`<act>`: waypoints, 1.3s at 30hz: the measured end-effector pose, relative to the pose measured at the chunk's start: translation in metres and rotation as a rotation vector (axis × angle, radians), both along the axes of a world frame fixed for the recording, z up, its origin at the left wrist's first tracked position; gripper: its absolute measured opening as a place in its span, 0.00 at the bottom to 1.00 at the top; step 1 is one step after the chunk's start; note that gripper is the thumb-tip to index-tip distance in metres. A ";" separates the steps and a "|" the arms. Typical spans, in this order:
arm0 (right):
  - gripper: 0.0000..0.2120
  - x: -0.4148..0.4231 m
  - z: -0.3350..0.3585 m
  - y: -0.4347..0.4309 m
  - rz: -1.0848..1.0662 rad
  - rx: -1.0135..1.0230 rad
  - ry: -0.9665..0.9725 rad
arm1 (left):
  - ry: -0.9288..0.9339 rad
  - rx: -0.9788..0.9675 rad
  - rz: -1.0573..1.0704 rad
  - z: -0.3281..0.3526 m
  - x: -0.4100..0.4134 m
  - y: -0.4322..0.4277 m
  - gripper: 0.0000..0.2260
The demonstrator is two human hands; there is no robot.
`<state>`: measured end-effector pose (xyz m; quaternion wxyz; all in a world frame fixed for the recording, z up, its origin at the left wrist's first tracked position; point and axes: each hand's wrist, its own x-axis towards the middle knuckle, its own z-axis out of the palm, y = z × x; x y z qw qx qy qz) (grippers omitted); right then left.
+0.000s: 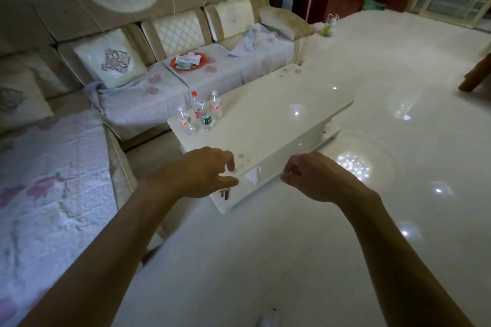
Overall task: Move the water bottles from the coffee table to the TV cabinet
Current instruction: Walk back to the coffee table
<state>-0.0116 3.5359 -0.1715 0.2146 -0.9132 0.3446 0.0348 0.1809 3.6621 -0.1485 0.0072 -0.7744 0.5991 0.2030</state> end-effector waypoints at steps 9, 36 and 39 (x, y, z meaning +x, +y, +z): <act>0.14 0.090 -0.014 -0.052 0.145 -0.009 0.019 | 0.066 -0.058 0.185 -0.006 0.065 -0.009 0.12; 0.15 0.484 -0.074 -0.089 0.271 0.090 0.205 | 0.265 -0.056 0.438 -0.078 0.454 -0.026 0.14; 0.15 0.503 -0.081 -0.109 0.217 0.094 0.160 | 0.270 -0.015 0.414 -0.085 0.471 -0.048 0.14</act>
